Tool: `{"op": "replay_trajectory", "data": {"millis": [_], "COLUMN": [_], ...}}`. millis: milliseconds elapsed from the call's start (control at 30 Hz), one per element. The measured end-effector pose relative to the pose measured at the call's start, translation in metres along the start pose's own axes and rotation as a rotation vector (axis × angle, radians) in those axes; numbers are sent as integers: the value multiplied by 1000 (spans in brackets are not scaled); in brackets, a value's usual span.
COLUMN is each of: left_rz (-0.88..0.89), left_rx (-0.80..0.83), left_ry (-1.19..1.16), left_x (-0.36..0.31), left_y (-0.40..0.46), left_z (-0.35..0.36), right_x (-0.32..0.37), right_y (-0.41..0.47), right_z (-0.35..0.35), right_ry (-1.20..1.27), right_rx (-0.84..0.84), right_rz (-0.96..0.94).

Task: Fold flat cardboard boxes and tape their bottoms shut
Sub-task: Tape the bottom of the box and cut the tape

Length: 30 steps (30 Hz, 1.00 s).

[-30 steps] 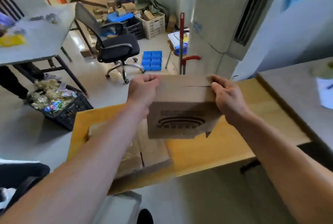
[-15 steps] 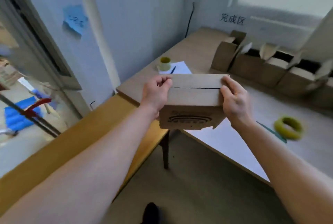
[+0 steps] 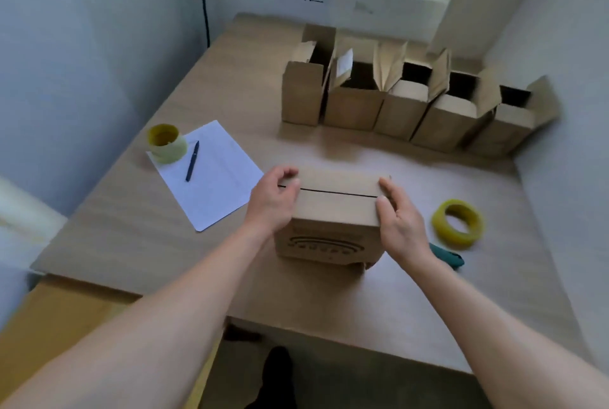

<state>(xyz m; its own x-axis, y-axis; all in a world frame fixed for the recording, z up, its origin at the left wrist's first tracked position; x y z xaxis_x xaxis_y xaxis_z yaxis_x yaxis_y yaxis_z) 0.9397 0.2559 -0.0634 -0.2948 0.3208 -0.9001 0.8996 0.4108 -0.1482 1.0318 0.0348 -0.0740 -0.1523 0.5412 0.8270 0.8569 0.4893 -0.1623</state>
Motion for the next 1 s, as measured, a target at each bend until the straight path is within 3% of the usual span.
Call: {"op": "replay_trajectory", "data": {"millis": [167, 367, 500, 633, 700, 833, 900, 967, 1000], "left_rz": [94, 153, 85, 4, -15, -81, -97, -91, -89], "left_rx": [69, 76, 93, 73, 32, 13, 21, 15, 12], "left_ry": [394, 390, 423, 729, 773, 777, 776, 781, 780], "left_x": [-21, -10, -26, -40, -38, -37, -39, -42, -42], "left_y": [37, 16, 36, 35, 21, 25, 30, 32, 32], "left_z": [1, 5, 7, 24, 36, 39, 40, 41, 42], "right_x": [7, 0, 3, 2, -6, -14, -18, -39, -57], "right_y": [19, -16, 16, 17, -4, 2, 16, 27, 33], "right_z": [-9, 3, -13, -20, -16, -19, -35, -59, -74], "right_ry": [-71, -117, -154, -185, -199, -153, -2, 149, 111], "right_rx": [-7, 16, 68, 129, 121, 179, 258, 191, 101], "right_rz": [37, -12, -31, -92, -124, -138, -137, -108, -74]}}
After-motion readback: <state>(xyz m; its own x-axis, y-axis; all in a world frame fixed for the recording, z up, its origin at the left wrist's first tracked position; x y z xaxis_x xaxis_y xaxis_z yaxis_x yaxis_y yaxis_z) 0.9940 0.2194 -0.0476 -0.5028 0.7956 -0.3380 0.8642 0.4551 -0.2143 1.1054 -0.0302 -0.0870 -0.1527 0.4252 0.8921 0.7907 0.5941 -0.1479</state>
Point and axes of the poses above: each hand's wrist, its own y-axis towards the middle knuckle, its own z-axis out of the palm, x = y × z, the point moved 3 cm from there along y, towards the middle knuckle, and after that the axes turned 14 degrees about x, right-handed, at the moved point
